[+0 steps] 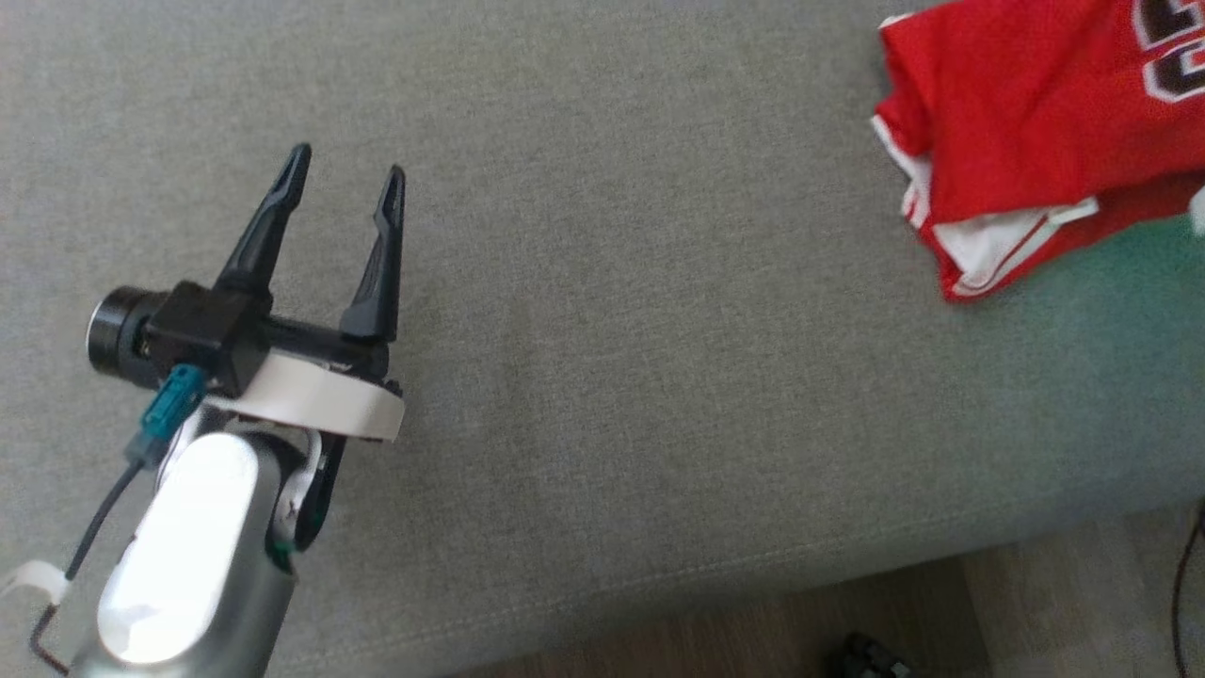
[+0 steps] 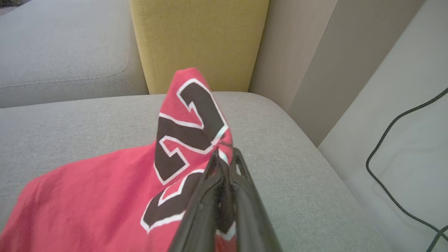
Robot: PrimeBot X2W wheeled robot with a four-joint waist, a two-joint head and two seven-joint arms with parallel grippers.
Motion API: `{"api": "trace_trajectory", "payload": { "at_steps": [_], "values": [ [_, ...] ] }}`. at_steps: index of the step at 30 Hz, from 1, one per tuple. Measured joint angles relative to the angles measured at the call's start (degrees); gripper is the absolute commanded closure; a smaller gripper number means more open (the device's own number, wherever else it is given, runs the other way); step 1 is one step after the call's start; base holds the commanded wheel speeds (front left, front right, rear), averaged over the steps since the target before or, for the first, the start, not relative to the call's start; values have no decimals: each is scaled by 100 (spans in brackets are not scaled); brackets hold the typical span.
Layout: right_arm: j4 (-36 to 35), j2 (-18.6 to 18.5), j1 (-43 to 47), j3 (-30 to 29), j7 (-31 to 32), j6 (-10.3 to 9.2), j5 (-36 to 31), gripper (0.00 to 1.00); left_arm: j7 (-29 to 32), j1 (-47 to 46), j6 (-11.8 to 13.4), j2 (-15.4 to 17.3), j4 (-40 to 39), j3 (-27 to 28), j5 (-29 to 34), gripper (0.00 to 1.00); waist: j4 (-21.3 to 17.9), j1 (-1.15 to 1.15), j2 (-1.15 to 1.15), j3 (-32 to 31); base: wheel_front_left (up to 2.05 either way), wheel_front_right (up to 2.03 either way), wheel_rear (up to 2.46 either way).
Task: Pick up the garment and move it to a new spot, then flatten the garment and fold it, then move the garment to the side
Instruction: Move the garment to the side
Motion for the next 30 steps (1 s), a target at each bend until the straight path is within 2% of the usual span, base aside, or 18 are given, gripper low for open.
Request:
{"api": "trace_trajectory", "payload": {
  "at_steps": [13, 24, 25, 26, 28, 30],
  "values": [
    [539, 13, -493, -581, -265, 0, -145, 100, 31, -271, -40, 105, -40, -51, 2, 0, -82, 0, 0, 591, 0, 0, 0],
    [1522, 144, -1017, -728, -453, 0, -542, 100, 93, -548, -90, 134, -60, -138, 49, 0, -91, 0, 0, 856, 0, 0, 0],
    [1630, 149, -1079, -795, -466, 0, -583, 98, 93, -556, -91, 135, -59, -140, 49, 0, -76, 0, 0, 870, 0, 0, 0],
    [1729, 147, -1126, -857, -482, 0, -626, 74, 93, -562, -91, 135, -58, -142, 49, 0, -56, 0, 0, 883, 0, 0, 0],
    [1892, 147, -1196, -975, -577, 0, -668, 0, 93, -578, -92, 134, -49, -146, 46, 0, -9, 0, 0, 902, 0, 0, 0],
    [1986, 152, -1206, -1003, -680, 0, -681, 0, 82, -591, -91, 135, -23, -142, 45, 0, 29, 0, 0, 894, 0, 0, 0]
  ]
}}
